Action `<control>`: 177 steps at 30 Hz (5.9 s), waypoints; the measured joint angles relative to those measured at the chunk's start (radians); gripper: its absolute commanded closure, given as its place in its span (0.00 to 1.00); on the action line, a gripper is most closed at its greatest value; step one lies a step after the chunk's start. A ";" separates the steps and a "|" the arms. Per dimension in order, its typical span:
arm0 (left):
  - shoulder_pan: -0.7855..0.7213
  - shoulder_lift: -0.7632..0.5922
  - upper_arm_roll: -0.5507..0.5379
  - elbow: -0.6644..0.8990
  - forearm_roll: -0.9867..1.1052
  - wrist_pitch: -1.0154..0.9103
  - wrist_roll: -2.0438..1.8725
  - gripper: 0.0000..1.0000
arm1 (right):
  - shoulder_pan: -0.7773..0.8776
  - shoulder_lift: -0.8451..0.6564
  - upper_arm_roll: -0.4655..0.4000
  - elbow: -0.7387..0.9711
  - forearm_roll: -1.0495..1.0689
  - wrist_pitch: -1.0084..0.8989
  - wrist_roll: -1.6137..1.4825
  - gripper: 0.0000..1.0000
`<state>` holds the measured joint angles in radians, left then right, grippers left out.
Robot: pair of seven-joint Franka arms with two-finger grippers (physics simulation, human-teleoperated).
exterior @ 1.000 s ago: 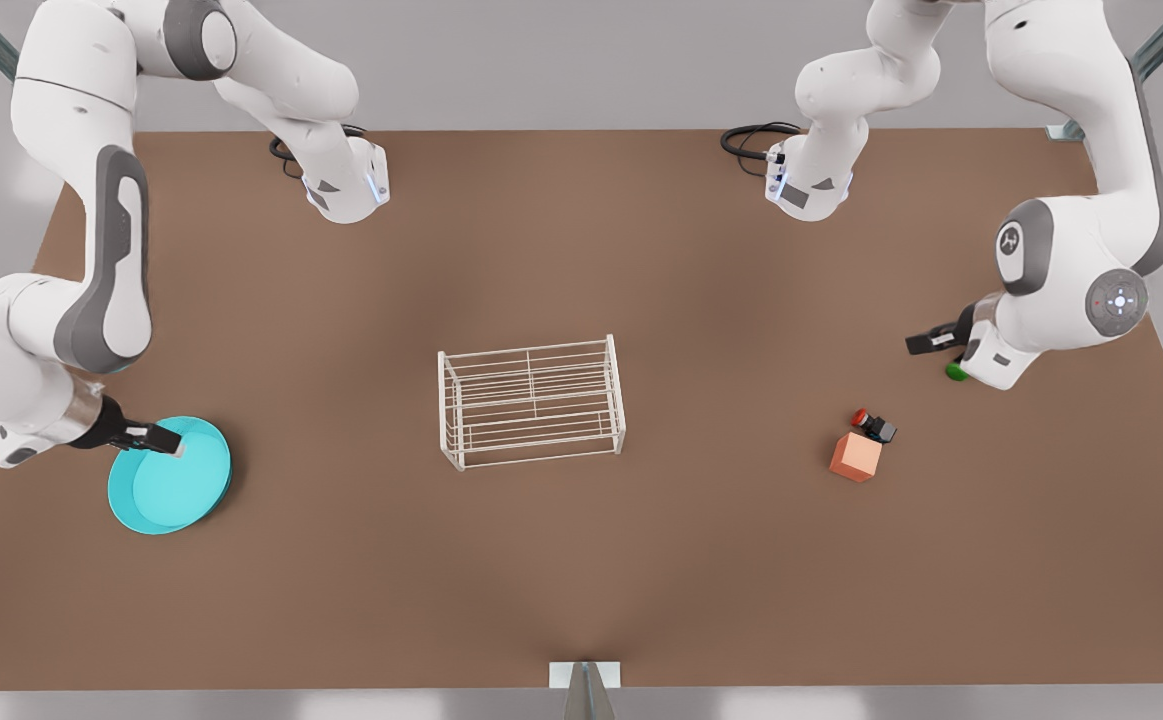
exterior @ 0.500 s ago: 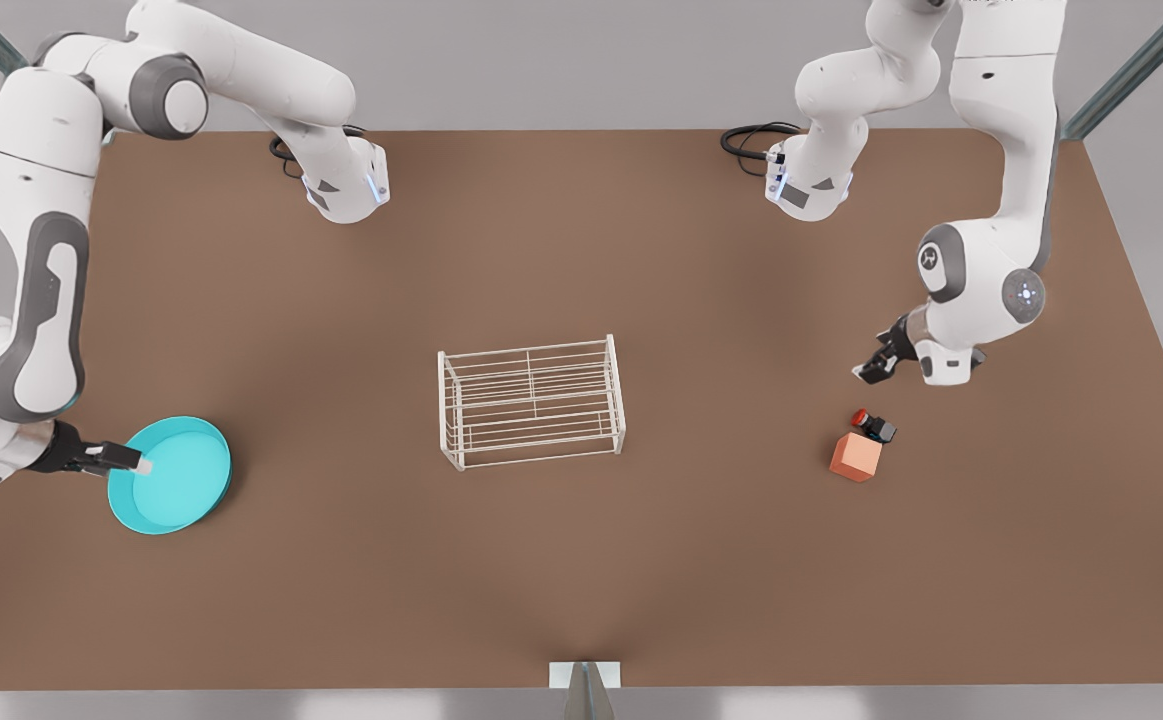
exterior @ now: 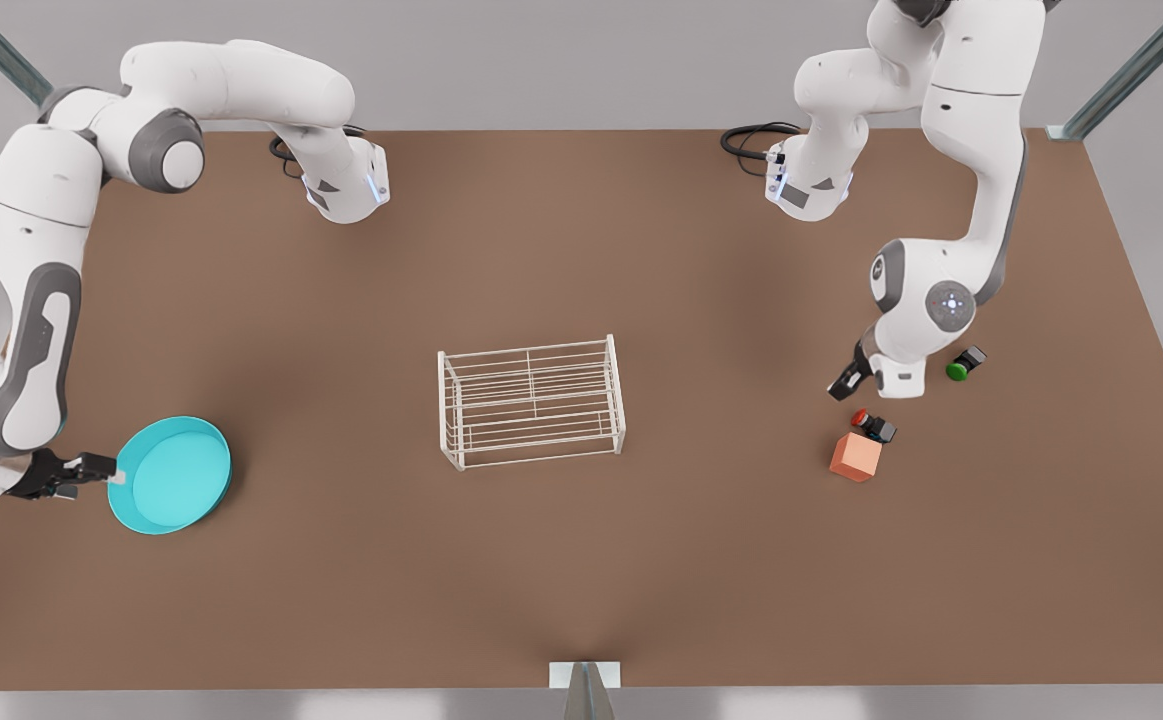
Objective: Place the plate on the shelf with right arm and place the red button switch in the plate with left arm
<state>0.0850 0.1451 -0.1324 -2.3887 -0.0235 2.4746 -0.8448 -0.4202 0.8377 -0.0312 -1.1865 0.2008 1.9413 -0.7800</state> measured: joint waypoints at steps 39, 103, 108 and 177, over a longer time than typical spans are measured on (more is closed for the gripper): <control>0.092 0.228 0.022 -0.001 0.029 0.402 -0.071 0.03 | -0.047 0.198 -0.018 0.085 0.036 0.060 -0.177 0.34; 0.102 0.291 0.077 0.027 0.088 0.493 0.002 0.03 | 0.470 -0.102 -0.001 0.077 0.276 -0.399 -0.051 0.78; 0.094 0.291 0.079 0.034 0.098 0.476 0.003 0.03 | 0.564 -0.124 0.001 0.047 0.323 -0.414 0.017 0.78; -0.571 0.494 -0.308 0.970 0.129 -0.125 -0.955 0.51 | 0.527 -0.507 -0.248 -0.248 -0.139 -0.316 0.511 0.00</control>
<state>-0.4861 0.6393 -0.4401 -1.4183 0.1050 2.3499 -1.7997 0.1071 0.3307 -0.2787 -1.4343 0.0616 1.6252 -0.2690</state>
